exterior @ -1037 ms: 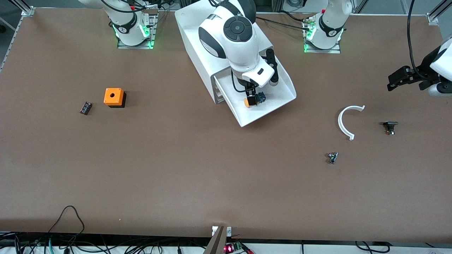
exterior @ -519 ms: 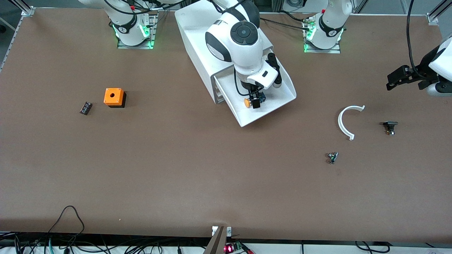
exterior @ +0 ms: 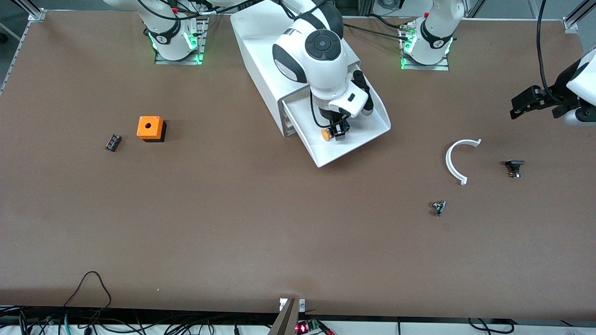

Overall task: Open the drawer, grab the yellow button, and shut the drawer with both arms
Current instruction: 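Grasp the blue-and-orange push button in the drawer with the right gripper, then lift the button out with the right gripper while the left gripper reaches the drawer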

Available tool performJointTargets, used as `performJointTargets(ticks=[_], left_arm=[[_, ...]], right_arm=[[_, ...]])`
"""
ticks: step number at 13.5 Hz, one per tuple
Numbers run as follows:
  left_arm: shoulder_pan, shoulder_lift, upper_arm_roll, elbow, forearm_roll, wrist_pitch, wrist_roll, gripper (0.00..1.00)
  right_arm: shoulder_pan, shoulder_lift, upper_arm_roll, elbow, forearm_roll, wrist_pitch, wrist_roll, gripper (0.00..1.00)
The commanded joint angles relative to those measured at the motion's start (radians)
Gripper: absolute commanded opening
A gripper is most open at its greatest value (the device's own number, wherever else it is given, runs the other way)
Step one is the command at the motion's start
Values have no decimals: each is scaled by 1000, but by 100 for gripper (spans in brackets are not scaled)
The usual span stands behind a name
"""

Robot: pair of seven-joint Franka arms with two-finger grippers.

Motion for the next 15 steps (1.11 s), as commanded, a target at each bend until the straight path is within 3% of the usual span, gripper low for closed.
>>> performJointTargets(ticks=[1,4,9,11,15], left_arm=[[-11,25,4,46,16,-26,-10,100],[-9,39,6,46,14,-21,-4,100],[-41,51,-22,40,14,-3,-33,100],[-49,73,-69,-13,14,74,-158,100],[-109,120,-160,-212,14,368,-546,100]], right_arm=[[10,22,-14,37,7,-4,-24,41],[10,12,-14,38,7,-3,-18,29],[-39,-100,-13,34,10,-20,-8,25],[-68,-151,-14,5,6,-21,56,25],[-162,-267,-16,-121,-109,-21,432,25]])
